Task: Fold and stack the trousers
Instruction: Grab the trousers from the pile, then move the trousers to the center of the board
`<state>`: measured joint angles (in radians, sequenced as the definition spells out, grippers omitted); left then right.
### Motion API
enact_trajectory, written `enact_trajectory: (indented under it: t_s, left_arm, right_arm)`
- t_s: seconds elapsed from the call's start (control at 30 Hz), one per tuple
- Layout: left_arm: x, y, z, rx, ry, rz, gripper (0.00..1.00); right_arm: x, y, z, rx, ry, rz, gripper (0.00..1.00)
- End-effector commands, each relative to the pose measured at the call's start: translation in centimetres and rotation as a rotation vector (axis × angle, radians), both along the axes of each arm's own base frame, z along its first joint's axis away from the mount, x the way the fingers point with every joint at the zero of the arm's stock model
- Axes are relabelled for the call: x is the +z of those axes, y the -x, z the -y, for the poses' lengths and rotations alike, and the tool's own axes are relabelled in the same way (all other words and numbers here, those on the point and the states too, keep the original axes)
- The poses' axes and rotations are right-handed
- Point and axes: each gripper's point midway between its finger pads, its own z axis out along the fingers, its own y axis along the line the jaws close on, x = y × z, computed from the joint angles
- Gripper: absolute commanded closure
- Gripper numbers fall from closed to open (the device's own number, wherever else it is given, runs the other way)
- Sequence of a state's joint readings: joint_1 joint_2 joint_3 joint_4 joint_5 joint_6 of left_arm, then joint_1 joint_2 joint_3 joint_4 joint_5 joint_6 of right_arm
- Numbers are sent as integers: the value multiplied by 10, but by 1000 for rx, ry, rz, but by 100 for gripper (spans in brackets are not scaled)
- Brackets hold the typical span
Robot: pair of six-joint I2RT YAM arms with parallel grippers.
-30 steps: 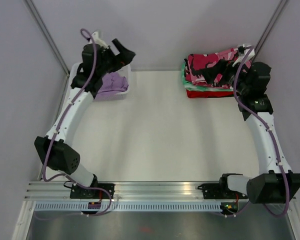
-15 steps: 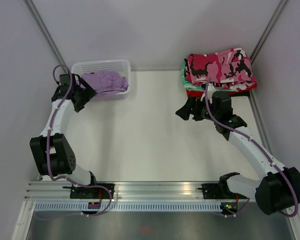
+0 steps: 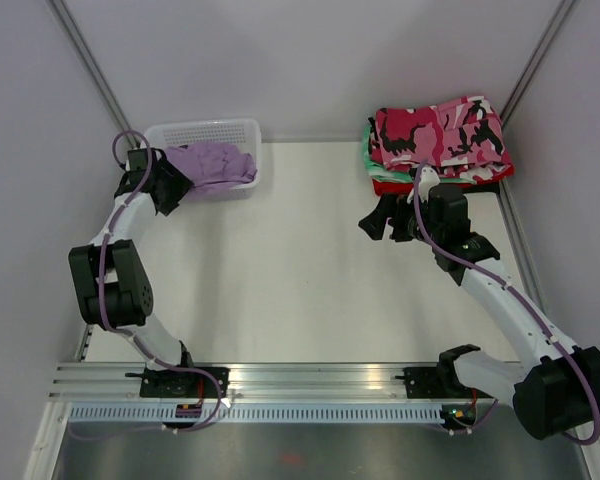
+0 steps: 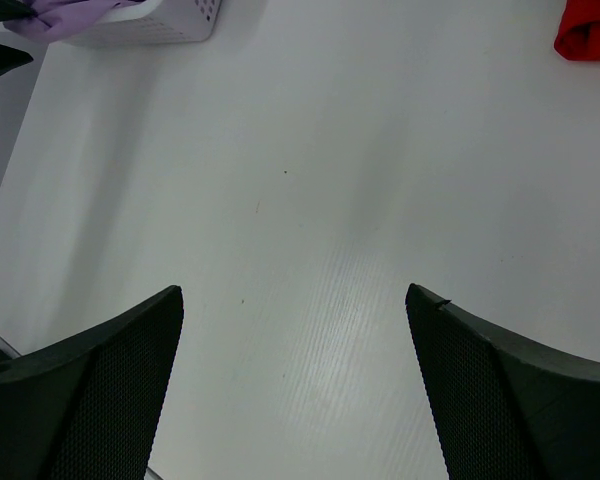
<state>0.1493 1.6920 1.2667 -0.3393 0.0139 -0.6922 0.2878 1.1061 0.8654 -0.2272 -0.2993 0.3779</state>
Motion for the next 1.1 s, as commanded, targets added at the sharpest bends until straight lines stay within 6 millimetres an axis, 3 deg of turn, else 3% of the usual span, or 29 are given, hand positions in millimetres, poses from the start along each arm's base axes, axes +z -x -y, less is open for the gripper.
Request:
enact_trajectory:
  t_s: [0.0,0.07,0.13,0.17,0.27,0.37,0.47,0.53,0.57,0.63,0.67,0.73,0.77,0.8,0.87,0.9,0.93,1.03,1.07]
  left_arm:
    - [25,-29,5,-7,54,117,34]
    - [25,-34,6,-14,60,116,40]
    - [34,-37,5,-18,53,125,53]
    - [40,-37,6,-24,53,131,68]
    - [68,-39,10,-47,59,199,97]
    - [99,-46,17,-88,69,284,98]
    - [144,-53,27,-152,75,413,98]
    - [188,-54,42,-235,95,509,98]
    - [225,-54,47,-272,82,585,98]
    - [266,-41,61,-339,39,645,98]
    - [313,-33,66,-362,-4,729,98]
    - [345,-10,82,-417,-46,742,98]
    - [385,7,87,-439,-76,816,98]
    - [390,20,96,-467,-72,799,98]
    - [428,58,108,-514,-88,880,98]
    - [435,73,121,-554,-78,894,98]
    - [445,98,127,-575,-80,912,98]
    - [451,148,177,-728,-58,937,98]
    - [451,166,206,-821,-14,944,98]
  right_arm:
    - [12,-6,3,-22,13,44,2]
    - [13,-8,4,-32,16,47,2]
    - [14,-9,5,-34,19,48,2]
    - [16,-10,5,-36,17,53,2]
    - [15,-12,6,-43,26,57,2]
    - [16,-16,5,-43,27,53,2]
    - [14,-21,7,-76,19,53,2]
    - [17,-25,8,-105,2,57,2]
    - [19,-26,8,-111,-4,58,2]
    - [24,-29,7,-116,-18,63,2]
    - [25,-31,7,-119,-18,67,2]
    - [28,-36,9,-144,-17,65,2]
    - [29,-38,10,-151,-13,62,2]
    - [35,-41,11,-163,-10,71,2]
    - [30,-45,27,-259,28,34,2]
    - [38,-47,32,-290,39,44,2]
    - [34,-47,46,-360,80,25,2]
    - [42,-43,73,-495,123,8,2]
    - [48,-40,78,-514,124,15,2]
